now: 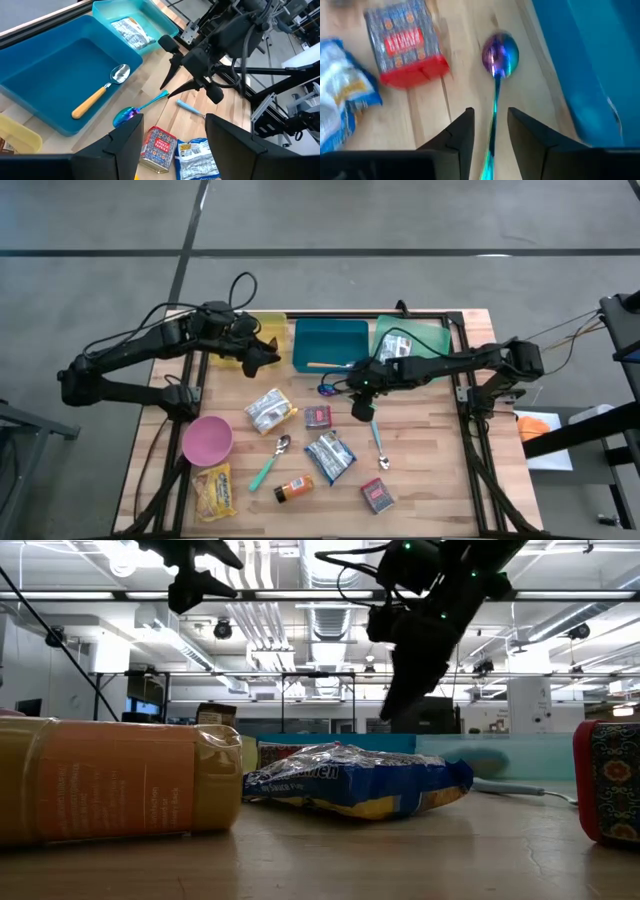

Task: Pick & Place Food Item
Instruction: Put the purple spoon into the blue bin

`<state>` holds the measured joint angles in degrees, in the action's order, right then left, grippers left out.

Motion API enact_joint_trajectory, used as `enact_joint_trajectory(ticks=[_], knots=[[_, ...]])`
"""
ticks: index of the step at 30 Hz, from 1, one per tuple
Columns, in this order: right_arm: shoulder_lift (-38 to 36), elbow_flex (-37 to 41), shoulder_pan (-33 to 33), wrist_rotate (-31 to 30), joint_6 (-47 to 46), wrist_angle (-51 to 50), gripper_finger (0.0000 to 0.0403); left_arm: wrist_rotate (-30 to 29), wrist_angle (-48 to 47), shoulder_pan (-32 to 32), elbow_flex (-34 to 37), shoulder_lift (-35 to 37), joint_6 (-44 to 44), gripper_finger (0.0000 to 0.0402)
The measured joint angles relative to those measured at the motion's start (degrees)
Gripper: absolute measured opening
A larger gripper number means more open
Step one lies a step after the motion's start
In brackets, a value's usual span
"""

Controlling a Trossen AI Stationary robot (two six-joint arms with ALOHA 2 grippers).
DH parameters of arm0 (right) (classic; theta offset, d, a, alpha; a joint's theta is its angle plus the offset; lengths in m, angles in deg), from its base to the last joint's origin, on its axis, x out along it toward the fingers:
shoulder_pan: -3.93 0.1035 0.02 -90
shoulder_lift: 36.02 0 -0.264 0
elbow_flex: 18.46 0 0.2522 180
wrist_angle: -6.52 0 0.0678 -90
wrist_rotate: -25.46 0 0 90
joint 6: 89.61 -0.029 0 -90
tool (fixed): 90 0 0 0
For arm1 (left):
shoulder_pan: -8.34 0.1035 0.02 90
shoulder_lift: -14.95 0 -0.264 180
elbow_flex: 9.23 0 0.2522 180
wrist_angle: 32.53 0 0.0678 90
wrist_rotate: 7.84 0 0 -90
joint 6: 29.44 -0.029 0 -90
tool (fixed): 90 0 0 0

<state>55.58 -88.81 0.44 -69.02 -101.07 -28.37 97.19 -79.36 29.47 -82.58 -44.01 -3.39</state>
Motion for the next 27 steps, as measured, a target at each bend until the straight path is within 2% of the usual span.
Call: enact_joint_trajectory(ticks=[9, 17, 21, 27], knots=[[6.74, -0.64, 0.59, 0.84, 4.58, 5.99, 0.0110, 0.02, -0.36, -0.05, 0.04, 0.03, -0.12, 0.0218], [13.99, -5.56, 0.73, 0.96, 5.96, 5.28, 0.0173, 0.02, -1.94, -0.09, 0.04, 0.03, -0.12, 0.0218], [16.41, -7.34, 0.75, -4.35, 5.95, 2.57, 0.0203, 0.02, -2.72, -0.09, 0.04, 0.02, -0.12, 0.0218], [18.93, -7.54, 1.01, -5.79, 6.07, 1.75, 0.0203, 0.03, -3.45, -0.09, 0.04, 0.02, -0.14, 0.0218]])
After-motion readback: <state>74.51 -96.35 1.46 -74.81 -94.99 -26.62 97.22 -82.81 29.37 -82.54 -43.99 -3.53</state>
